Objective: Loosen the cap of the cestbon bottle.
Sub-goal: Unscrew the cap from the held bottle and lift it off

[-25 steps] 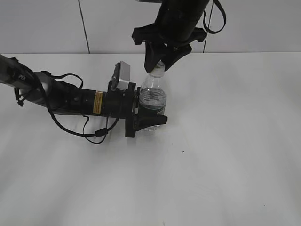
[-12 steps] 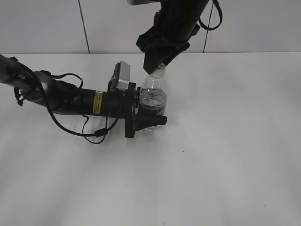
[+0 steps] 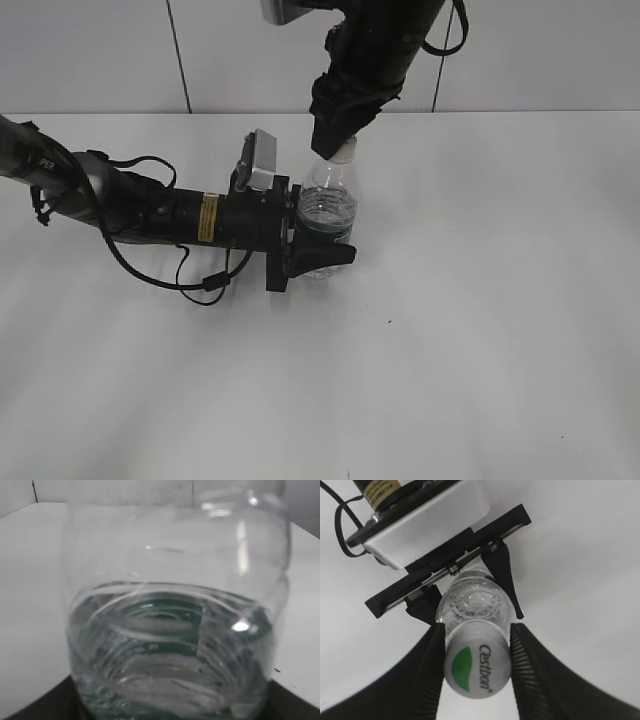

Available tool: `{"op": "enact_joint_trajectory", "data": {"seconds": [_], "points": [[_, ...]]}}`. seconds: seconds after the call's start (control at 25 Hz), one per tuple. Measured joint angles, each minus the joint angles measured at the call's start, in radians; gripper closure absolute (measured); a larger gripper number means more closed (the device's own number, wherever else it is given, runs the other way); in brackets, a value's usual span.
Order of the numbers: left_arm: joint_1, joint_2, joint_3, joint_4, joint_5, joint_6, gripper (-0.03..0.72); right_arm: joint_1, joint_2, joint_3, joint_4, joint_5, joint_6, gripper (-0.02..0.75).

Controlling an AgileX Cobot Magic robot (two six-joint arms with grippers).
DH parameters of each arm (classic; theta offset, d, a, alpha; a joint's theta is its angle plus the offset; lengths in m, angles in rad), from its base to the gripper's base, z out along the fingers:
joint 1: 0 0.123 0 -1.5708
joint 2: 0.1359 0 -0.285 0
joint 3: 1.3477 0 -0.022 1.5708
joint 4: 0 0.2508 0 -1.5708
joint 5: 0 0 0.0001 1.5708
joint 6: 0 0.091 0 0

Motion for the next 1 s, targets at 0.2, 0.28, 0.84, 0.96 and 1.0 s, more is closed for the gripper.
{"op": "enact_joint_trajectory", "data": {"seconds": [0.2, 0.28, 0.84, 0.96, 1.0], "points": [[0.000, 0.000, 0.000, -0.004, -0.001, -0.002, 0.284, -0.006, 0.000, 0.000, -0.001, 0.003, -0.152, 0.435], [0.000, 0.000, 0.000, -0.005, -0.001, -0.002, 0.284, -0.006, 0.000, 0.000, -0.001, 0.003, -0.206, 0.435], [0.001, 0.000, 0.000, -0.002, -0.004, 0.000, 0.284, -0.013, 0.000, 0.000, 0.048, 0.011, -0.706, 0.435], [0.001, 0.000, 0.000, 0.000, -0.005, 0.002, 0.284, -0.013, 0.000, 0.000, 0.056, 0.013, -0.811, 0.435], [0.001, 0.000, 0.000, 0.001, -0.005, 0.003, 0.284, -0.013, 0.000, 0.000, 0.058, 0.014, -0.851, 0.435]]}}
